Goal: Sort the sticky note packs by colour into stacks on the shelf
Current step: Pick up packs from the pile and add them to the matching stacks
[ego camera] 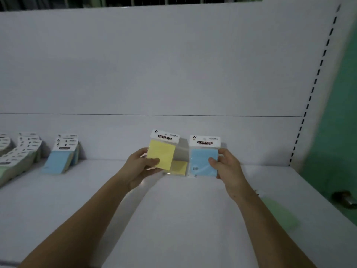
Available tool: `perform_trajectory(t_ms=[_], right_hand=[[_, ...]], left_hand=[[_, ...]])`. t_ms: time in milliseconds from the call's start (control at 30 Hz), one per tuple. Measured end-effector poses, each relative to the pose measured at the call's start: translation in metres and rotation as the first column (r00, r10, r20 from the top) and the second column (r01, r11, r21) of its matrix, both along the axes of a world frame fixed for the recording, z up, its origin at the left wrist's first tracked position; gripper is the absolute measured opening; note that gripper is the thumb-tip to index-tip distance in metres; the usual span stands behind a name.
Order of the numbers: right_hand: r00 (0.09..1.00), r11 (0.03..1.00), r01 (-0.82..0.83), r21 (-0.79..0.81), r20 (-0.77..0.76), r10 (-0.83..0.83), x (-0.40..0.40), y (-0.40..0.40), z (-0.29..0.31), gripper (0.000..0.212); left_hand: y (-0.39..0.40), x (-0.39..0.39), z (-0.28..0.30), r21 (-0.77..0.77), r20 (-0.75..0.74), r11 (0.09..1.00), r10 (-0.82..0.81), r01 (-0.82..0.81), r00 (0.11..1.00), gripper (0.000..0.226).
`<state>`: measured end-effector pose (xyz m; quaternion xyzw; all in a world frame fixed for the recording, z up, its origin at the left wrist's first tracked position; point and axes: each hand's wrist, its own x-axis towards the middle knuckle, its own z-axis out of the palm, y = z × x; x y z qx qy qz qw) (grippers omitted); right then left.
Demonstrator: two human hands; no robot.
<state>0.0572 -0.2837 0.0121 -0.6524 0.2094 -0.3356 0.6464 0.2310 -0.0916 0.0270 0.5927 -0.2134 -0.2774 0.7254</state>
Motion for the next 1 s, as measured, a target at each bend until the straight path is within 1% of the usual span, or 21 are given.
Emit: perform_trajectory(t_ms=[67, 100, 167, 233, 300, 367, 467, 533, 667, 800, 900, 1000], right_hand=[[0.998, 0.998, -0.057, 0.012, 0.003, 0.057, -0.002, 0.004, 0.0, 0.019], [0.997, 0.997, -0.078, 0.027, 0.009, 0.078, -0.002, 0.007, 0.001, 0.019], [0.991, 0.989, -0.134, 0.062, 0.041, 0.131, -0.002, 0.014, 0.003, 0.02], [0.969, 0.968, -0.235, 0.084, 0.091, 0.228, -0.001, 0.024, 0.008, 0.02], [0.941, 0.942, -0.325, 0.085, 0.125, 0.314, -0.001, 0.036, 0.012, 0.021], [0.922, 0.922, -0.379, 0.072, 0.118, 0.37, -0.001, 0.052, 0.013, 0.02], [0.918, 0.919, -0.395, 0.008, 0.03, 0.395, 0.002, 0.079, 0.012, 0.017], [0.912, 0.912, -0.409, -0.029, 0.006, 0.41, 0.005, 0.097, 0.014, 0.017], [0.905, 0.902, -0.423, -0.089, 0.005, 0.425, 0.017, 0.133, 0.023, 0.017], [0.898, 0.893, -0.435, -0.114, 0.02, 0.44, 0.029, 0.174, 0.029, 0.019], [0.902, 0.894, -0.421, -0.151, 0.029, 0.43, 0.044, 0.213, 0.034, 0.02], [0.91, 0.897, -0.403, -0.183, 0.024, 0.413, 0.064, 0.256, 0.034, 0.019]], left_hand=[[0.013, -0.01, 0.004, -0.034, -0.008, 0.999, 0.036, -0.036, 0.999, 0.023], [0.022, -0.016, 0.005, -0.027, -0.001, 0.998, 0.064, -0.064, 0.998, 0.019], [0.041, -0.026, 0.002, 0.036, 0.045, 0.993, 0.115, -0.116, 0.992, 0.014], [0.066, -0.038, 0.001, 0.084, 0.086, 0.981, 0.168, -0.175, 0.982, 0.019], [0.093, -0.049, 0.0, 0.076, 0.078, 0.971, 0.221, -0.227, 0.972, 0.023], [0.122, -0.058, 0.0, 0.063, 0.063, 0.961, 0.266, -0.27, 0.962, 0.025], [0.161, -0.067, 0.005, 0.068, 0.064, 0.939, 0.333, -0.337, 0.941, 0.03], [0.184, -0.069, 0.012, 0.07, 0.076, 0.922, 0.376, -0.381, 0.923, 0.03], [0.226, -0.069, 0.022, 0.07, 0.101, 0.888, 0.447, -0.454, 0.889, 0.025], [0.266, -0.057, 0.021, 0.075, 0.106, 0.871, 0.476, -0.485, 0.873, 0.033], [0.3, -0.042, 0.015, 0.046, 0.097, 0.87, 0.486, -0.491, 0.869, 0.036], [0.339, -0.023, 0.007, 0.046, 0.099, 0.87, 0.485, -0.491, 0.869, 0.029]])
